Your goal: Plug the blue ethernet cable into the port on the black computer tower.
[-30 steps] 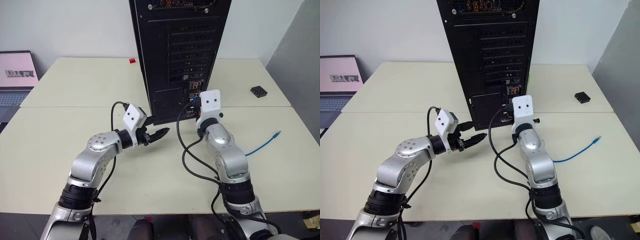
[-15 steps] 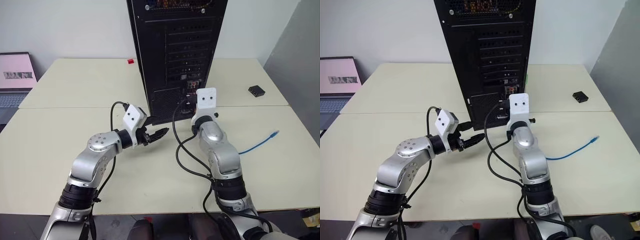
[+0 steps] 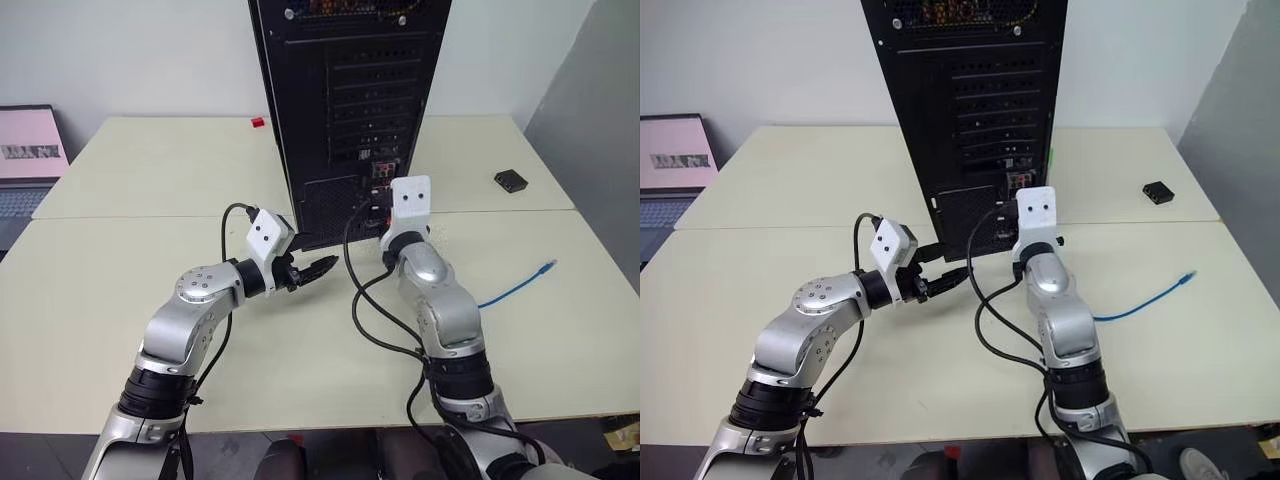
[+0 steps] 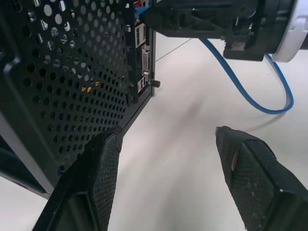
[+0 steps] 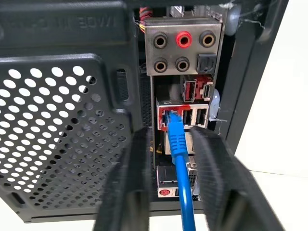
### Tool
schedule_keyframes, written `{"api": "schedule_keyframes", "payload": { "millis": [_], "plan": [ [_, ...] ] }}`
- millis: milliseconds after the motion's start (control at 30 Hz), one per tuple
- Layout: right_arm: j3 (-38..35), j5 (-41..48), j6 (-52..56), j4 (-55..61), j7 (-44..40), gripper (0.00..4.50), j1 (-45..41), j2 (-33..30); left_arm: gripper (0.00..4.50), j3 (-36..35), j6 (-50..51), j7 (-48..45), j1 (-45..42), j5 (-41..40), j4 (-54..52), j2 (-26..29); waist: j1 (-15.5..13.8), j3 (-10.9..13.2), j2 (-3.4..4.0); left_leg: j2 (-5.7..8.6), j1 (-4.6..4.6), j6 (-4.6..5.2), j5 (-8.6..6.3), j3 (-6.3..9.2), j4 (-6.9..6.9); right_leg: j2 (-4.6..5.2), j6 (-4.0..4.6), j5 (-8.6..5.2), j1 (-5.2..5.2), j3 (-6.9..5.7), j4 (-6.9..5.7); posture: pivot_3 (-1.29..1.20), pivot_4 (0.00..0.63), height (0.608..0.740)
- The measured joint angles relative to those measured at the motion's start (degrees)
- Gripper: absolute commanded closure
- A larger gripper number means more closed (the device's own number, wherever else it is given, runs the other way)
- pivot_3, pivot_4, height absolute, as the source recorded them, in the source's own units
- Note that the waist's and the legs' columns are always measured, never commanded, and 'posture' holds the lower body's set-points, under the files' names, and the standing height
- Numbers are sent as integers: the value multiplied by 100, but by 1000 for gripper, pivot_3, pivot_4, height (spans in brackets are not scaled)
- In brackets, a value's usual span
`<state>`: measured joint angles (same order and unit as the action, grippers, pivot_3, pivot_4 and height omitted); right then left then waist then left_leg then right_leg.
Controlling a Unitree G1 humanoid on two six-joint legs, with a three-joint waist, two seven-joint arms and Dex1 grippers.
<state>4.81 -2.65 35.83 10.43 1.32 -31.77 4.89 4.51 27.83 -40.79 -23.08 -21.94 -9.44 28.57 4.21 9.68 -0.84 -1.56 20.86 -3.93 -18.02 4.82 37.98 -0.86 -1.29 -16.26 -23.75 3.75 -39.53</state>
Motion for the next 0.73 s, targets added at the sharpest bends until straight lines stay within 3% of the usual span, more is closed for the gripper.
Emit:
{"api": "schedule_keyframes", "payload": {
  "millis": [133, 300, 433, 733],
  "plan": [
    [-126, 140, 278, 409, -230, 1331, 259, -328, 1218, -17, -194, -18, 29, 82, 84, 18, -12, 0, 0, 1, 3, 0, 0, -2, -2, 3, 0, 0, 0, 1, 7, 0, 150, 740],
    [-211, 577, 922, 1466, -918, 1331, 715, -977, 1218, -11, -232, 46, 26, 467, 145, 220, -41, 2, 3, 1, 2, 1, -1, 3, -4, 0, -1, 0, 1, -4, 7, 0, 150, 740],
    [-520, 1183, 1136, 2406, -1808, 1331, 1300, -1891, 1218, -81, -372, 69, 8, 668, 344, 412, -96, 2, 2, 4, 2, 1, -1, 2, -3, 1, -1, 0, 4, -5, 11, 0, 150, 740],
    [-1731, 2550, 1189, 2897, -3143, 1331, 1990, -3048, 1218, -515, -396, -502, -55, 398, 409, 824, -103, 5, 0, 2, -7, 3, -2, 2, -2, -4, -2, -1, 22, -9, 24, 0, 150, 740]
  ]
}}
